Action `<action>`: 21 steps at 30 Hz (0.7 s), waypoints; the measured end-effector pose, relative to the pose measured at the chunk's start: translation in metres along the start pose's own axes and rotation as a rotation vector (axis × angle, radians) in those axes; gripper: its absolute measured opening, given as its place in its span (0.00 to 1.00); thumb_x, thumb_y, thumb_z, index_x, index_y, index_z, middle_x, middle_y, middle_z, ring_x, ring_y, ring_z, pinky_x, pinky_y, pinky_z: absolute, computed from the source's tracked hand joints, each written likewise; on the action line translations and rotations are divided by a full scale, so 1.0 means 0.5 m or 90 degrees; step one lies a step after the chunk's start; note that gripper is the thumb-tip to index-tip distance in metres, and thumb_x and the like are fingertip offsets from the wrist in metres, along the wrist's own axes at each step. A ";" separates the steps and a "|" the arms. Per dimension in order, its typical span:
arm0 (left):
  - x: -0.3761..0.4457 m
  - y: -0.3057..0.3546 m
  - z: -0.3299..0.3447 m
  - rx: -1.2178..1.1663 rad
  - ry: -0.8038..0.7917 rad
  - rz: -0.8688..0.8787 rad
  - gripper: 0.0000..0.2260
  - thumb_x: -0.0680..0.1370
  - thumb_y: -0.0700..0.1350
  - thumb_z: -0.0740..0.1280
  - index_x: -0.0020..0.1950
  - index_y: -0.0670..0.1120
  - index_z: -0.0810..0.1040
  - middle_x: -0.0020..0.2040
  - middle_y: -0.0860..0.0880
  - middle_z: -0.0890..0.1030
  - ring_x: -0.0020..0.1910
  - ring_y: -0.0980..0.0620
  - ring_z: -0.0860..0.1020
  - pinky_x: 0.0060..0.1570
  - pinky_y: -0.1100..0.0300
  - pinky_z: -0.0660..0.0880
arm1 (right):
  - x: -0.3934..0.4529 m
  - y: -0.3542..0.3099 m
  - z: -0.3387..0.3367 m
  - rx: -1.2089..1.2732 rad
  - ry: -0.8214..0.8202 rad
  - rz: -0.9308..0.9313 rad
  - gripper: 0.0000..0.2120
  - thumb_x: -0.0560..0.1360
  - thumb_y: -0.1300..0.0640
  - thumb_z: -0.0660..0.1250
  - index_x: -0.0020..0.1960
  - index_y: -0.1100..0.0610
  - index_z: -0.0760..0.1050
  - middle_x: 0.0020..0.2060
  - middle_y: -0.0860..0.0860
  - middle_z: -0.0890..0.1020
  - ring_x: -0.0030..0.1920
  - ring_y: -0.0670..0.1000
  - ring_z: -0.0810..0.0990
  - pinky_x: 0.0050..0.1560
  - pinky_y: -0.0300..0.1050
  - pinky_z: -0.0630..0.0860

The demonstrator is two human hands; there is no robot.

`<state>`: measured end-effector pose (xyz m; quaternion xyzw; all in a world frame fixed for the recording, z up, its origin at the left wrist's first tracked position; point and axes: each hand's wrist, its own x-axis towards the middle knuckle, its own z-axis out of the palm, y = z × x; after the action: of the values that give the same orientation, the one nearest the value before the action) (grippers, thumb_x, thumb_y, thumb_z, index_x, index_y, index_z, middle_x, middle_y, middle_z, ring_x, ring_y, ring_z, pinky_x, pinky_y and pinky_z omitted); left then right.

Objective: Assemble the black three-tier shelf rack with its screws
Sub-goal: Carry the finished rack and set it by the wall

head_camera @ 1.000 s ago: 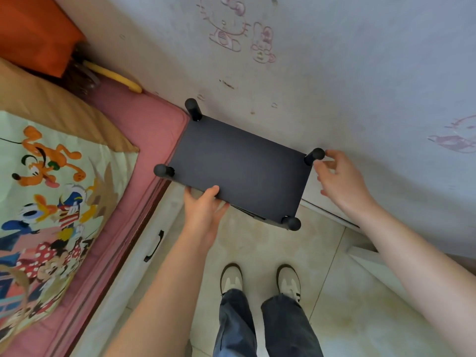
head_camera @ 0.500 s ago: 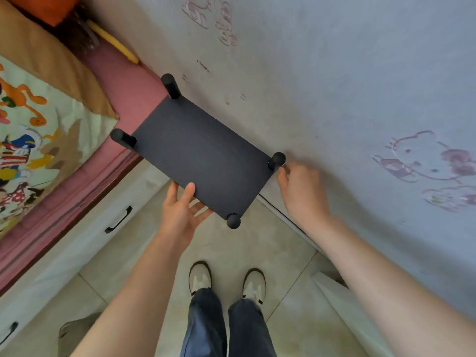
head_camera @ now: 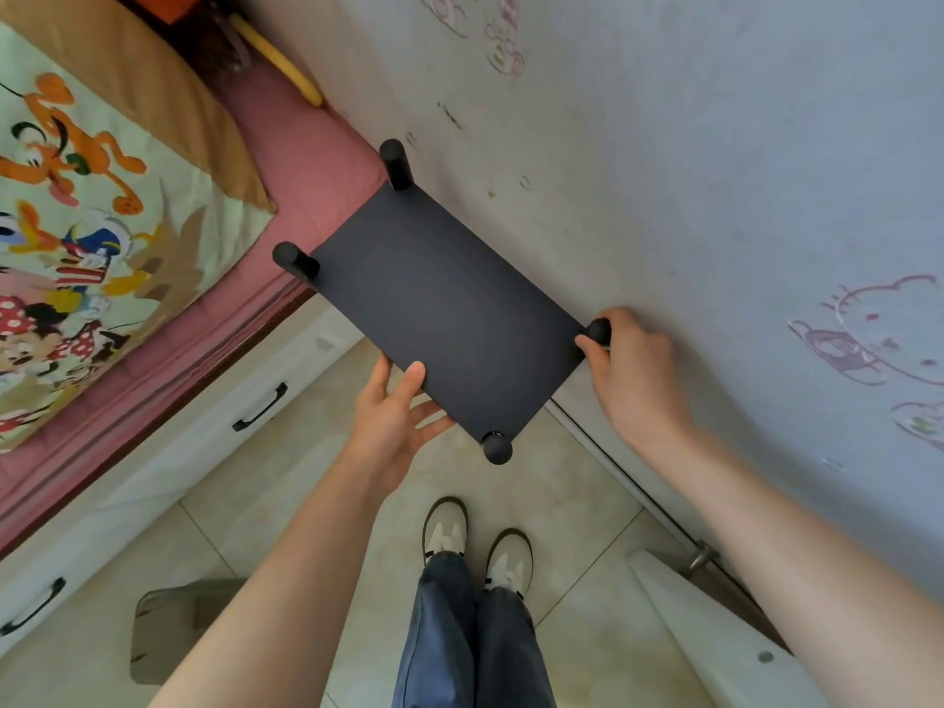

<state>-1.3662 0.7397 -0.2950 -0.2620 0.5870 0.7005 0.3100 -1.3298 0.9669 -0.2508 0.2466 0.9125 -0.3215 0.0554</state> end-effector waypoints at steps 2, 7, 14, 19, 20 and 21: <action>-0.008 -0.012 0.005 -0.009 -0.004 -0.007 0.24 0.86 0.46 0.61 0.81 0.57 0.61 0.66 0.50 0.81 0.57 0.43 0.84 0.52 0.46 0.83 | -0.009 0.010 -0.005 0.002 0.003 0.003 0.08 0.81 0.57 0.65 0.55 0.63 0.74 0.43 0.59 0.81 0.43 0.62 0.78 0.45 0.55 0.76; -0.021 -0.038 0.025 -0.022 0.000 -0.013 0.24 0.85 0.46 0.61 0.80 0.60 0.62 0.63 0.53 0.83 0.53 0.46 0.86 0.46 0.50 0.83 | -0.019 0.034 -0.016 -0.006 0.020 0.013 0.07 0.80 0.58 0.66 0.55 0.62 0.75 0.42 0.58 0.82 0.41 0.60 0.79 0.42 0.51 0.75; -0.032 -0.045 0.040 -0.007 0.050 -0.008 0.17 0.86 0.45 0.61 0.75 0.58 0.68 0.61 0.52 0.83 0.51 0.50 0.86 0.43 0.53 0.84 | -0.037 0.038 -0.021 0.035 0.038 0.100 0.12 0.78 0.56 0.69 0.56 0.64 0.78 0.40 0.55 0.83 0.47 0.58 0.82 0.43 0.38 0.68; -0.028 -0.028 0.031 0.065 0.086 -0.003 0.18 0.84 0.44 0.65 0.74 0.50 0.69 0.60 0.47 0.82 0.49 0.48 0.85 0.50 0.54 0.83 | -0.069 0.025 0.001 0.293 -0.144 0.415 0.19 0.80 0.48 0.64 0.61 0.63 0.74 0.49 0.58 0.83 0.49 0.58 0.84 0.53 0.58 0.81; -0.024 -0.019 0.026 0.072 0.099 0.002 0.22 0.83 0.43 0.67 0.76 0.49 0.66 0.62 0.46 0.81 0.50 0.47 0.85 0.53 0.53 0.82 | -0.078 0.015 0.005 0.350 -0.183 0.464 0.15 0.81 0.47 0.64 0.56 0.60 0.74 0.51 0.58 0.82 0.48 0.56 0.84 0.49 0.57 0.83; -0.019 -0.008 0.018 0.078 0.118 0.009 0.26 0.82 0.43 0.68 0.78 0.49 0.62 0.65 0.46 0.79 0.52 0.48 0.84 0.56 0.51 0.80 | -0.086 0.004 0.010 0.394 -0.213 0.499 0.13 0.81 0.47 0.64 0.54 0.57 0.74 0.52 0.57 0.81 0.48 0.56 0.84 0.46 0.56 0.84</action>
<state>-1.3572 0.7477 -0.2892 -0.3021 0.6567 0.6383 0.2646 -1.2916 0.9474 -0.2449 0.5193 0.5930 -0.5662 0.2411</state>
